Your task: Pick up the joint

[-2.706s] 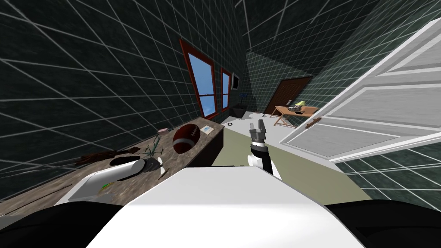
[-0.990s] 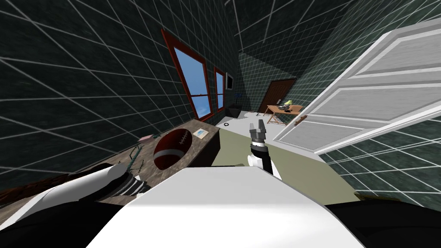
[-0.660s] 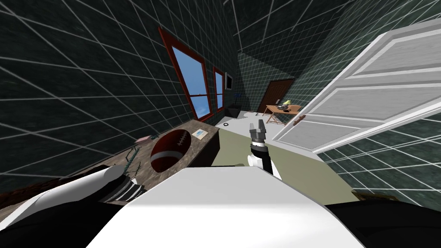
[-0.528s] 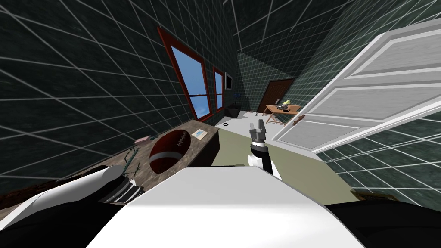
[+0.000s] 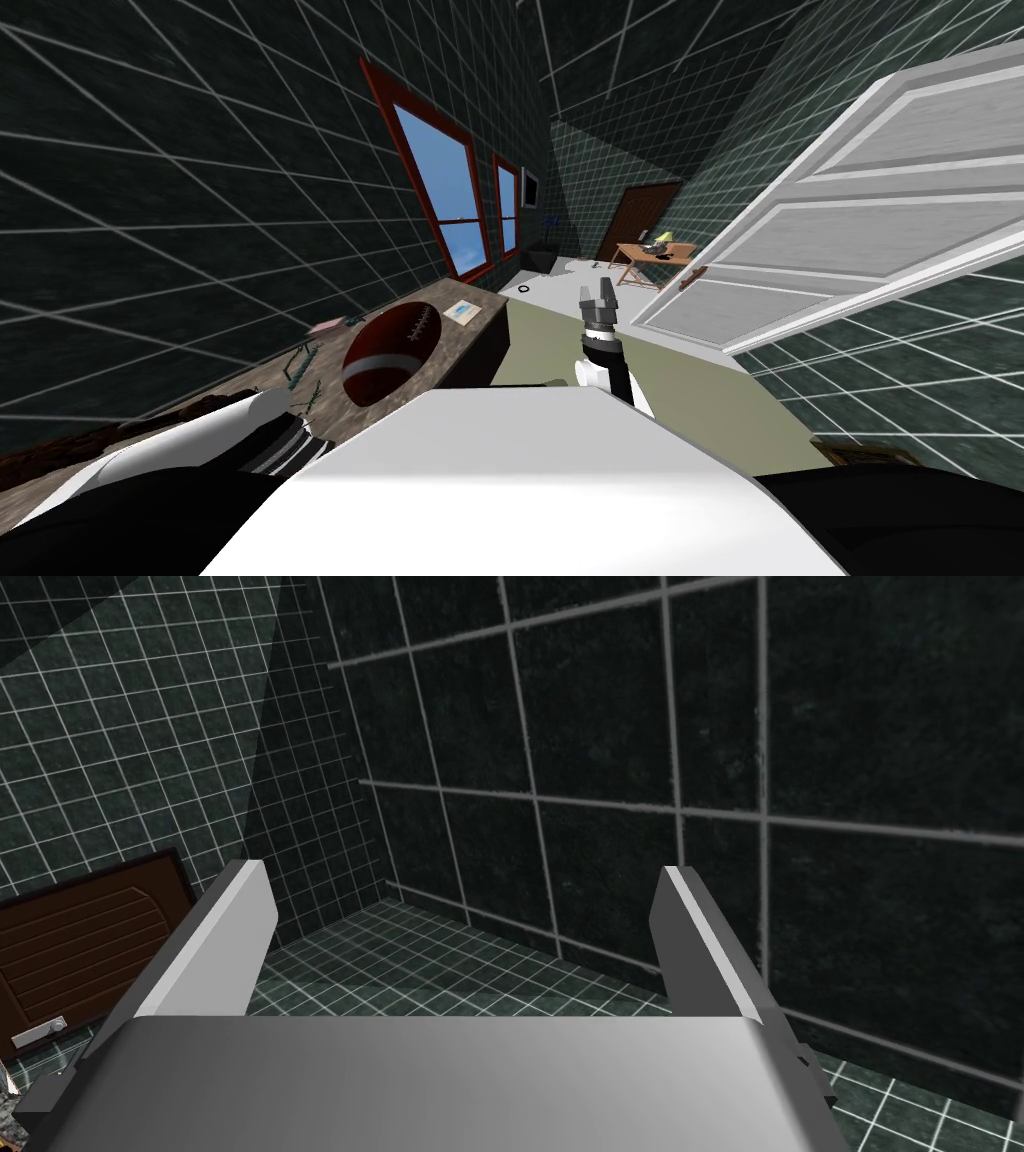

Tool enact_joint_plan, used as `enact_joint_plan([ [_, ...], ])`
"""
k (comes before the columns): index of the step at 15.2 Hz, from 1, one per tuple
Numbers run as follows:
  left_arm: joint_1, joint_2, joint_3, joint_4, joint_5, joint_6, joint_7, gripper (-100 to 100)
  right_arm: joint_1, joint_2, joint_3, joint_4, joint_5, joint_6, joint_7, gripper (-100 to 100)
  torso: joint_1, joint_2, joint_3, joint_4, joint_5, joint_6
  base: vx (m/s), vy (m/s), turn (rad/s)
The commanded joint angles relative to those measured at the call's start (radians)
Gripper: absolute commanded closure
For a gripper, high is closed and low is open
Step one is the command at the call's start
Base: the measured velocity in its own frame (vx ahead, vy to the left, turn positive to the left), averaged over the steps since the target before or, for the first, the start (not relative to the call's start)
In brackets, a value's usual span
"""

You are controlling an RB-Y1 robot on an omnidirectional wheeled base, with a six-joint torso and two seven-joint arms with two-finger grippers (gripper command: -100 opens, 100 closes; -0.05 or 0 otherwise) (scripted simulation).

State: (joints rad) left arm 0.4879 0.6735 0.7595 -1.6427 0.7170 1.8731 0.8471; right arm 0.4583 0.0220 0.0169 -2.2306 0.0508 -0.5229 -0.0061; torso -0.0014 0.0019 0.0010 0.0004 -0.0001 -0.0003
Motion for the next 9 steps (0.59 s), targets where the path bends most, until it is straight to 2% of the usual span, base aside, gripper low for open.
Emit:
enact_joint_plan([
  [1,0.0,0.0,0.0,0.0,0.0,0.0,0.0,-100,0.0,0.0,0.0,0.0,0.0,0.0,0.0,0,0.0,0.0,0.0,0.0,0.0,0.0,-0.008,-0.003,-0.002],
  [2,-0.001,-0.001,-0.002,0.003,-0.002,-0.005,-0.002,100,0.0,0.0,0.0,0.0,0.0,0.0,0.0,0,0.001,0.0,0.0,0.0,0.001,0.0,0.0,0.0,0.0],
  [6,-0.001,0.001,-0.001,0.001,-0.001,-0.004,-0.002,100,0.0,0.0,0.0,0.0,0.0,0.0,0.0,0,0.006,-0.001,-0.001,0.0,0.005,0.0,0.0,0.0,0.0],
  [7,0.006,0.009,0.015,-0.029,0.015,0.028,0.011,100,0.0,0.0,0.0,0.0,0.0,0.0,0.0,0,0.007,-0.001,-0.001,0.0,0.005,0.0,0.0,0.0,0.0],
  [9,0.011,0.016,0.026,-0.05,0.026,0.05,0.02,100,0.0,0.0,0.0,0.0,0.0,0.0,0.0,0,0.008,-0.002,-0.001,-0.001,0.005,0.0,0.009,0.006,0.007],
])
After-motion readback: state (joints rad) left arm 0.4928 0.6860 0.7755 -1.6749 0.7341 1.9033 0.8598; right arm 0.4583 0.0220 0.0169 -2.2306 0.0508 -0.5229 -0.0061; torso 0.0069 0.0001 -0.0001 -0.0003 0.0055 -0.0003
